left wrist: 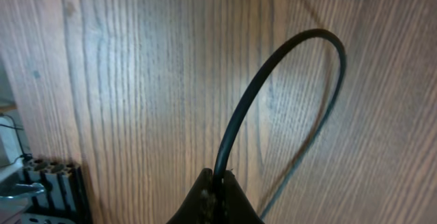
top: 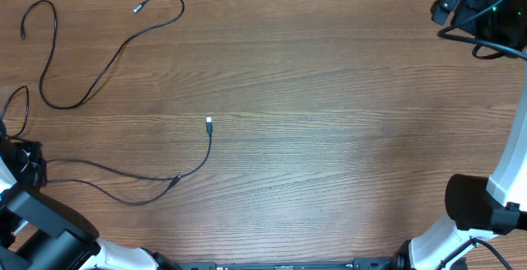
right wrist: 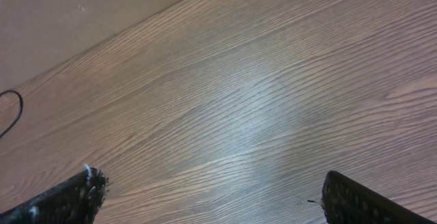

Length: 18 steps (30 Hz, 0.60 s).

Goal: Untangle cables

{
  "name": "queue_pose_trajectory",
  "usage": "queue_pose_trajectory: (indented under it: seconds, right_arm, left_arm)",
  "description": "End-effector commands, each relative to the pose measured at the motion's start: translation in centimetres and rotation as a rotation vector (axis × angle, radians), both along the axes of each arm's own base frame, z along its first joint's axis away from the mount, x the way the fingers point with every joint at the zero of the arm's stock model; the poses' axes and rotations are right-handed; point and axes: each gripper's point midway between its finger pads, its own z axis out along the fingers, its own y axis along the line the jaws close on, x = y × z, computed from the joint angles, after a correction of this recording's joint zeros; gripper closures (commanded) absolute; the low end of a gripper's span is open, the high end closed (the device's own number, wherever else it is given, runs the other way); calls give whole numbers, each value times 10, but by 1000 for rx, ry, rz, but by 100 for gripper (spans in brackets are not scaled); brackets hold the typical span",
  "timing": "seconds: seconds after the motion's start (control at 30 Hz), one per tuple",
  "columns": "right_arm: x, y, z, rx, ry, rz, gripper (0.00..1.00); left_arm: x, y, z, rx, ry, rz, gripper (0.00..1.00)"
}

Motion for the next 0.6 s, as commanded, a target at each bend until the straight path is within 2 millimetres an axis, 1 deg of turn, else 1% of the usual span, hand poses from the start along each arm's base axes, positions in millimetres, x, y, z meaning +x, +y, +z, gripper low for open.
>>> queue_pose_trajectory:
  seconds: [0.0, 0.1, 0.17, 0.27, 0.3, 0.33, 0.47, 0.57]
  right_arm:
    - [-4, 0, 8, -1, -23, -6, 0]
    - [-4, 0, 8, -1, -23, -6, 0]
    - [-4, 0, 8, -1, -22, -6, 0]
    - [-4, 0, 8, -1, -23, -6, 0]
    - [-4, 0, 8, -1, -22, -6, 0]
    - [-4, 0, 8, -1, -23, -6, 0]
    - [-4, 0, 8, -1, -22, -6, 0]
    - [-4, 0, 8, -1, -23, -6, 0]
  left_arm:
    - [7, -3, 4, -7, -40, 35, 94]
    - [13, -2, 4, -7, -71, 36, 92]
    - [22, -2, 3, -17, -118, 28, 87]
    - [46, -3, 3, -40, -223, -98, 84]
    - [51, -3, 3, -43, -242, -130, 81]
    - [54, -3, 2, -42, -250, -163, 78]
    - [55, -5, -2, -53, -241, -197, 76]
    - [65, -15, -7, -75, -236, -321, 63]
